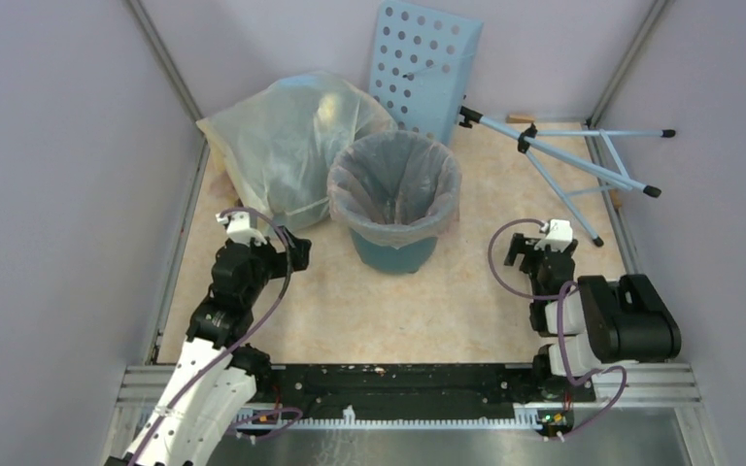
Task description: Put the trash bags into the trash bin
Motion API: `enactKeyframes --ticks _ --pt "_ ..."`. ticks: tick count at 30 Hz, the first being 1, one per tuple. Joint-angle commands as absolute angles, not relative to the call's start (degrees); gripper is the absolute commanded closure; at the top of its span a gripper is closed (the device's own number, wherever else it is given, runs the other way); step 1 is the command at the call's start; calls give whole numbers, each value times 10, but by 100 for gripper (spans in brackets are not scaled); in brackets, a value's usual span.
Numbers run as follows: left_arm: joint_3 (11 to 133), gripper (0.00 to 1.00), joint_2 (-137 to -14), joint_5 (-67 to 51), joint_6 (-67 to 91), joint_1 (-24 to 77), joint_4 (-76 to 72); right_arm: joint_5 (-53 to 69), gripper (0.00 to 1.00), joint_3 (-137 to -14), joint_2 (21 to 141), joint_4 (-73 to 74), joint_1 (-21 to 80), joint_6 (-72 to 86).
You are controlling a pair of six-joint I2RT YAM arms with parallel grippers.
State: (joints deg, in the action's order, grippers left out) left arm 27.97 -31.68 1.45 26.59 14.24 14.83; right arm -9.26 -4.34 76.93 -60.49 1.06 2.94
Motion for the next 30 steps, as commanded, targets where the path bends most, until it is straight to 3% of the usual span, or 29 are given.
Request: enactKeyframes --ticks 1,6,13,24,28,30 --pt "284 1 -302 43 254 141 135 -57 7 -47 816 -787 8 14" --pt "242 1 -305 78 226 141 82 46 7 -81 827 -727 9 -32" --pt "120 1 -347 168 49 141 -186 -49 7 -112 834 -681 7 12" --pt "158 1 -811 151 -55 99 -610 -49 6 -111 834 -686 8 13" --pt "117 1 -908 49 -61 63 -781 -49 6 -111 834 -687 8 13" --pt "121 1 -907 6 -70 58 -754 -49 6 -111 834 -686 8 13"
